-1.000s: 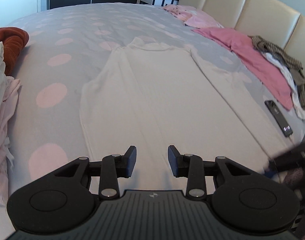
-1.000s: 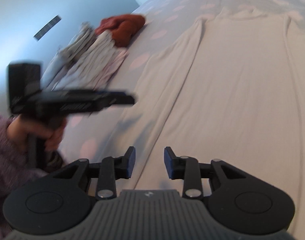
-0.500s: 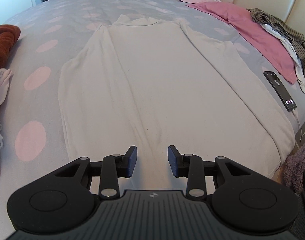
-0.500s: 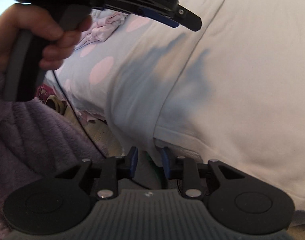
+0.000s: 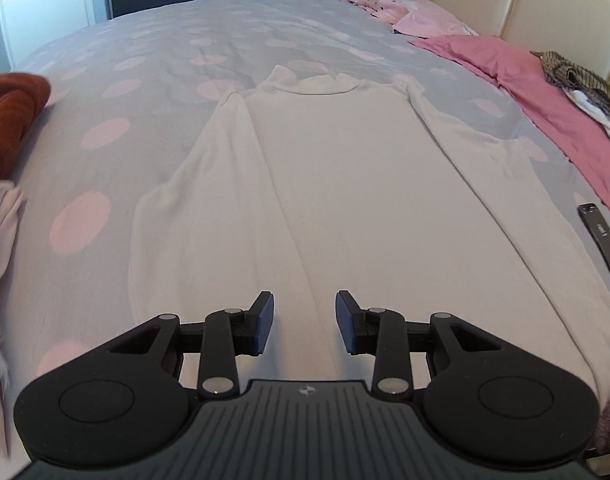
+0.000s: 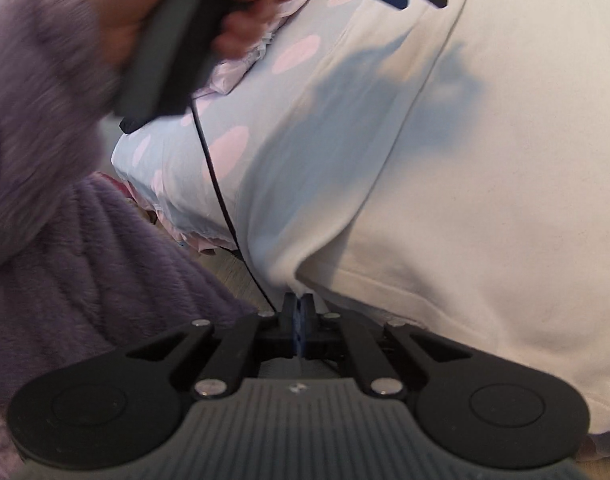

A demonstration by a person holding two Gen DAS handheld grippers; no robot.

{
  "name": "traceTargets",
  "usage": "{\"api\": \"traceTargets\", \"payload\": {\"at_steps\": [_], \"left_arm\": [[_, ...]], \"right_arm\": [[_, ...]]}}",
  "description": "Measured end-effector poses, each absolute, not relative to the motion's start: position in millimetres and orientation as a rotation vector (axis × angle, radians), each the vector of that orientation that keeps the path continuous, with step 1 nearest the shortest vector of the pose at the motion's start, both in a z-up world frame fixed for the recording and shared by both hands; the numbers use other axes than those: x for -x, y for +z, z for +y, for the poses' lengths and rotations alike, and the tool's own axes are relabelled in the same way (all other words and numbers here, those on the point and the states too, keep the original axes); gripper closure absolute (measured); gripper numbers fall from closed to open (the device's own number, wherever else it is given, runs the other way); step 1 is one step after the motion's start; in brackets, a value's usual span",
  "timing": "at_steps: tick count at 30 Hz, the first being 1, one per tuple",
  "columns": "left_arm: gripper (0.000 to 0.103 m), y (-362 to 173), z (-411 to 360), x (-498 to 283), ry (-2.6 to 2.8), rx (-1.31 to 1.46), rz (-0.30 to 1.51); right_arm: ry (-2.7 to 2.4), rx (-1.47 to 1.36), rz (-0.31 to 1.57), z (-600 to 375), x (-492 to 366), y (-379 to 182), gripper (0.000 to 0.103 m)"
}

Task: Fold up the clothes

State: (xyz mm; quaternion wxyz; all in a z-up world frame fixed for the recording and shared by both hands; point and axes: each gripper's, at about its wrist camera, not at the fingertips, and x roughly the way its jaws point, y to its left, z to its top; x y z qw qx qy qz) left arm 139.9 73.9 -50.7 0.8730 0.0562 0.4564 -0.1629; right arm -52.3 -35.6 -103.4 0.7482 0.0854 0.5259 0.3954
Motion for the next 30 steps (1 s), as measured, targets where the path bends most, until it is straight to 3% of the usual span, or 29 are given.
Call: {"api": "traceTargets", "payload": {"at_steps": [6,10,13,20,27,29,30], "left_arm": [[0.075,-69.6,55.1,-159.9,-0.355,-0.219,0.995],[0.098,-69.3,54.3,-162.1,-0.35,-0.226,0.982],[0.102,-61.3,61.2,-160.5,-0.343,-0.172,0.958],[0.103,-46.9,50.2,-154.0,-0.366,-0.185,0.889],[0.102,-60.5,45.8,-159.4,-0.408,-0.167,0.933],[0.095,-60.0,51.6,-158.3,-0.393,-0.129,0.934],[0.081,-57.9,56.0,-156.9,-0.384,-0.104,0.93]], "right_arm": [[0.891,-0.238,1.153,-40.3,50.1,-100.9,0.101],[0.912,-0.264,1.157,-42.6,51.7,-101.9,0.101],[0.931,-0.272,1.161,-44.3,53.9,-102.2,0.101],[0.97,-0.292,1.154,-54.8,66.7,-90.9,0.101],[0.927,-0.292,1.249,-35.9,63.2,-109.7,0.101],[0.896,-0.303,1.289,-33.8,61.0,-120.6,0.101],[0.88,-0.302,1.308,-32.3,59.9,-125.8,0.099]]}}
